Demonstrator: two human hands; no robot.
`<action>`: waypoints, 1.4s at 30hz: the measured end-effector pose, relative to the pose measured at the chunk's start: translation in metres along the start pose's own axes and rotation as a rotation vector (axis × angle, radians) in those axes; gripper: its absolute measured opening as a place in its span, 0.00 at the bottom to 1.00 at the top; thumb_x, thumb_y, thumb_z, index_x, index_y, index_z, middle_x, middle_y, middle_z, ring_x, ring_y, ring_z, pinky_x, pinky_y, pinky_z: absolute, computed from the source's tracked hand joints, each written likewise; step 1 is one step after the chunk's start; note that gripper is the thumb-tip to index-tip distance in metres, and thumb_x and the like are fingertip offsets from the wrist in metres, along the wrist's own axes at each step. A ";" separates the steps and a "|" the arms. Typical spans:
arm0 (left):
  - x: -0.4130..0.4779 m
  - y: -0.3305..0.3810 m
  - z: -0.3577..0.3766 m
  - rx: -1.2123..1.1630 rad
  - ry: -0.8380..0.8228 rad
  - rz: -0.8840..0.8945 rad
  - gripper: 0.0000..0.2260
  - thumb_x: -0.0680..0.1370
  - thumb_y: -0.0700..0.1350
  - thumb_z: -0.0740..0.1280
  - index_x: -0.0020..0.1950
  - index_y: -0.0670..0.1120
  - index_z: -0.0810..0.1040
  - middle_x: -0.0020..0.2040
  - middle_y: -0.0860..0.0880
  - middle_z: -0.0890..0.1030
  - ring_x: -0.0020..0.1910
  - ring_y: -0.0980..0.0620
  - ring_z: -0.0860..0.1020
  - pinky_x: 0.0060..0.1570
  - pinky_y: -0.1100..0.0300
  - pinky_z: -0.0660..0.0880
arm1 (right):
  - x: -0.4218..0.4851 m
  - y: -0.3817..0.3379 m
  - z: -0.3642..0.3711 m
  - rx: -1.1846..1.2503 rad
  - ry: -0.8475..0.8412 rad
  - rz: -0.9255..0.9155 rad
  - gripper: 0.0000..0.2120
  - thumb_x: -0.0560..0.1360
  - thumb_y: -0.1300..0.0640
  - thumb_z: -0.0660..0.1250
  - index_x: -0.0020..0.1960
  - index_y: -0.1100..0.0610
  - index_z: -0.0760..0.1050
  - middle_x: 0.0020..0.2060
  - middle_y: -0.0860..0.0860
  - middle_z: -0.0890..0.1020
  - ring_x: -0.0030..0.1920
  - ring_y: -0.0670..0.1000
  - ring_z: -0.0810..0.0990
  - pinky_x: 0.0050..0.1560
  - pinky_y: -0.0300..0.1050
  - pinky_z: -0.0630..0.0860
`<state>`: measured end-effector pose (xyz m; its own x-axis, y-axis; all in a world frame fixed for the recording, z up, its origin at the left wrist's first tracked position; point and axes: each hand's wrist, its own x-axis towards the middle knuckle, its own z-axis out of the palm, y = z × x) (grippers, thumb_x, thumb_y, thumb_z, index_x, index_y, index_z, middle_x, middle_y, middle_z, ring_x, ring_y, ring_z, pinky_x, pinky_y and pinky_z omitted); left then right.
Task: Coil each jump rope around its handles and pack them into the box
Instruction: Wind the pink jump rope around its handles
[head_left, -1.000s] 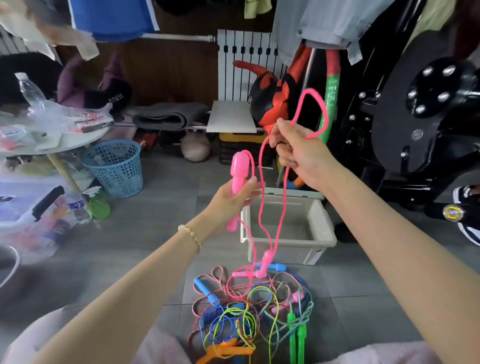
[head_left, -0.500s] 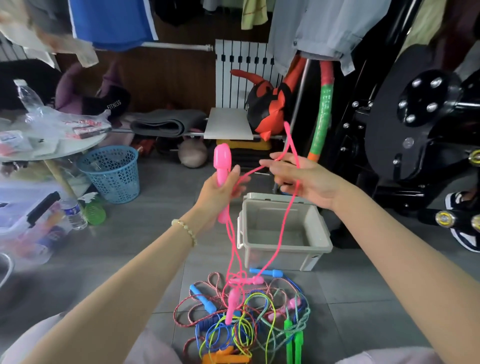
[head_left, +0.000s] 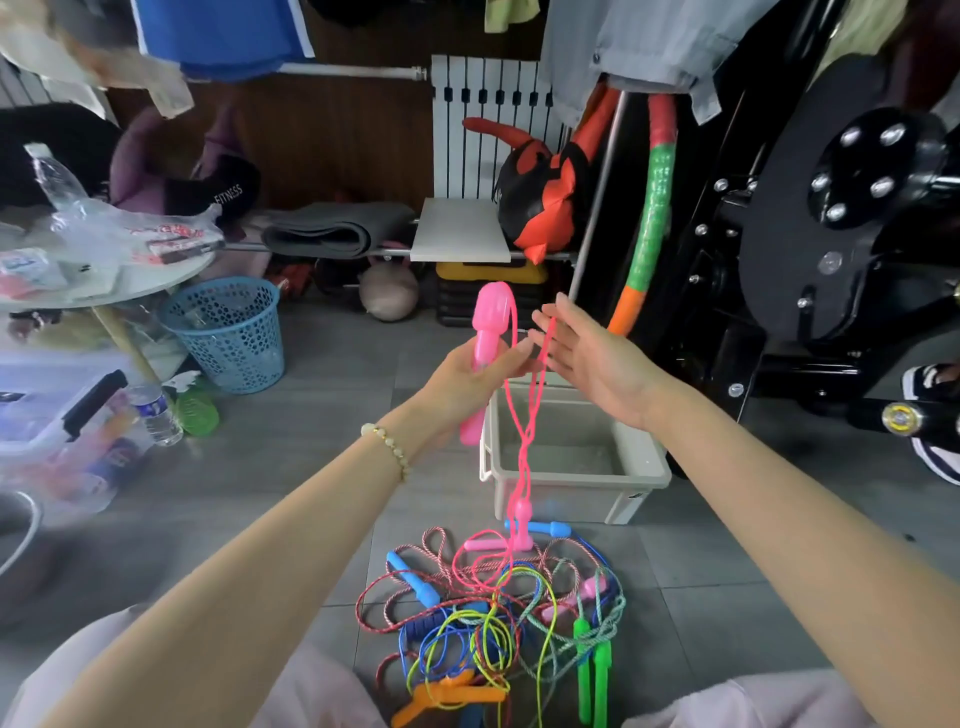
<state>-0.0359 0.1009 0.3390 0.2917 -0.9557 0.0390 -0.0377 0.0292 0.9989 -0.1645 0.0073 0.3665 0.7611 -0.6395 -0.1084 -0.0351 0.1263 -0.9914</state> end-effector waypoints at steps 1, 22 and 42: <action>0.001 0.001 -0.001 -0.017 -0.001 -0.012 0.10 0.79 0.50 0.64 0.47 0.43 0.74 0.49 0.48 0.83 0.52 0.55 0.82 0.56 0.62 0.75 | 0.001 0.001 -0.002 -0.030 0.010 -0.006 0.30 0.78 0.41 0.54 0.75 0.55 0.55 0.74 0.48 0.62 0.70 0.44 0.66 0.74 0.47 0.57; 0.018 -0.032 -0.070 -0.137 0.516 -0.100 0.10 0.79 0.44 0.65 0.39 0.47 0.69 0.31 0.50 0.70 0.26 0.56 0.67 0.25 0.67 0.68 | -0.021 0.071 -0.046 -0.331 0.011 0.204 0.15 0.77 0.47 0.59 0.40 0.57 0.72 0.30 0.51 0.68 0.31 0.47 0.69 0.44 0.41 0.74; 0.006 -0.009 -0.003 -0.302 0.204 0.008 0.18 0.74 0.32 0.69 0.37 0.46 0.61 0.30 0.47 0.77 0.30 0.51 0.81 0.30 0.60 0.80 | 0.003 0.052 0.016 0.192 -0.077 0.076 0.16 0.75 0.45 0.58 0.54 0.54 0.77 0.47 0.51 0.81 0.48 0.53 0.79 0.58 0.50 0.74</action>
<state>-0.0309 0.0956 0.3303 0.4780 -0.8781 0.0207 0.2344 0.1502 0.9605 -0.1536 0.0236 0.3156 0.8085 -0.5636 -0.1693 0.0241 0.3192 -0.9474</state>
